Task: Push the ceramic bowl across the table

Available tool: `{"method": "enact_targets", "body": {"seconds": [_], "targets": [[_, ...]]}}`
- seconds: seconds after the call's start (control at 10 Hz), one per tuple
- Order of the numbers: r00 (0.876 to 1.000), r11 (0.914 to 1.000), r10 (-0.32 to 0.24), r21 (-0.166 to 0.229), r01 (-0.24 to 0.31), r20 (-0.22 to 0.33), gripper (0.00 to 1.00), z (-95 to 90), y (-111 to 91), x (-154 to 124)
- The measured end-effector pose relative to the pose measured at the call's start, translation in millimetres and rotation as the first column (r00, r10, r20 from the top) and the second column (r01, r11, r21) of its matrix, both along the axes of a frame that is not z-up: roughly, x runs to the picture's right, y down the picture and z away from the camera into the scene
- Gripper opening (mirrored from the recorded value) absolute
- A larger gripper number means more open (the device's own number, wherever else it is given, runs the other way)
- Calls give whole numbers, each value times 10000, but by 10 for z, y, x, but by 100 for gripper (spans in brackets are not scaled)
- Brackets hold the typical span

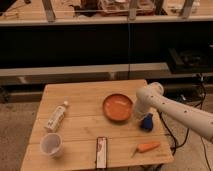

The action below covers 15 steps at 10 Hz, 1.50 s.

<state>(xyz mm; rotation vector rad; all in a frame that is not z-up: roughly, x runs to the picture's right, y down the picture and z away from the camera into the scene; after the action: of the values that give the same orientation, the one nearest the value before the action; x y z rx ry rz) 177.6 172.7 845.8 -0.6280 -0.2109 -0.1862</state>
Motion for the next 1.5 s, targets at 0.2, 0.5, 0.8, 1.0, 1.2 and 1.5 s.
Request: {"method": "enact_targets", "body": {"seconds": [0.2,0.5,0.8,1.0,1.2,1.5], "targets": [[9998,9999,-153,-16,153,126,3,44,-60,-89],[9987,9992,-387,-10,388,338,3,89,-117,-300],[9972,9983,-578,-5,579,480,3,133,-177,-366],[9953,9974,-723,2,725,647,3,170,-227,-485],[9939,9967,-812,-3,815,746,3,182,-241,-524],[9913,9957,-928,9,932,935,3,234,-326,-619]]}}
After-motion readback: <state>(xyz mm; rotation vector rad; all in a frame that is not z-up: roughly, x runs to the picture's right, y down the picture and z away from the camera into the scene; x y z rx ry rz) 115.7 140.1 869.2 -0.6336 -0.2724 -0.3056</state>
